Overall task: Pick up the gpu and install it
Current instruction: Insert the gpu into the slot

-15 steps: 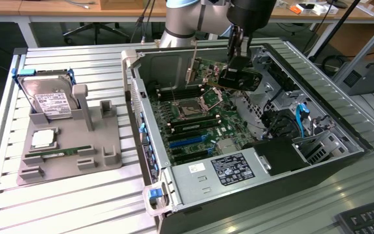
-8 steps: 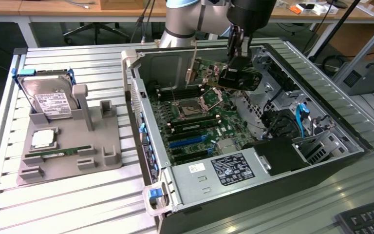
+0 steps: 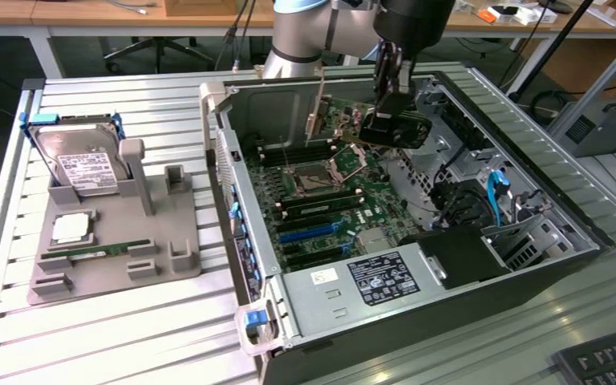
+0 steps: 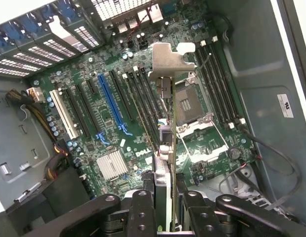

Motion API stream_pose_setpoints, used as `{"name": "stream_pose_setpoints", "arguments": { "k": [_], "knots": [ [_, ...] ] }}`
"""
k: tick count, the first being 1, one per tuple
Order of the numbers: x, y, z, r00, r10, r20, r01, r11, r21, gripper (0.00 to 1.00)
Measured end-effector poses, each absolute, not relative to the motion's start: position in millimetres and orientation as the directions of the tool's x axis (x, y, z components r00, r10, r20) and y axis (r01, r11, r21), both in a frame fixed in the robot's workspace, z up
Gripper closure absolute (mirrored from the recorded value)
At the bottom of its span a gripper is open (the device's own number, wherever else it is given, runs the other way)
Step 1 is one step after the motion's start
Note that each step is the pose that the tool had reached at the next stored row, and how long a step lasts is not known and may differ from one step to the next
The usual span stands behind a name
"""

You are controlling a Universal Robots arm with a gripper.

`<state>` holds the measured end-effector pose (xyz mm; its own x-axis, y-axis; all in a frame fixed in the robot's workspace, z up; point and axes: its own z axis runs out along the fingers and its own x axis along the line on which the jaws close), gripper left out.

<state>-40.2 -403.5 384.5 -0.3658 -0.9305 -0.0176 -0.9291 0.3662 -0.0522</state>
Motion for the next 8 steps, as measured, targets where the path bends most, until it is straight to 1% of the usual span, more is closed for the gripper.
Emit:
{"name": "stream_pose_setpoints", "arguments": {
  "k": [8],
  "knots": [
    [-40.2, -403.7, 384.5, -0.350, -0.937, -0.018, -0.935, 0.350, -0.052, 0.73]
  ]
}}
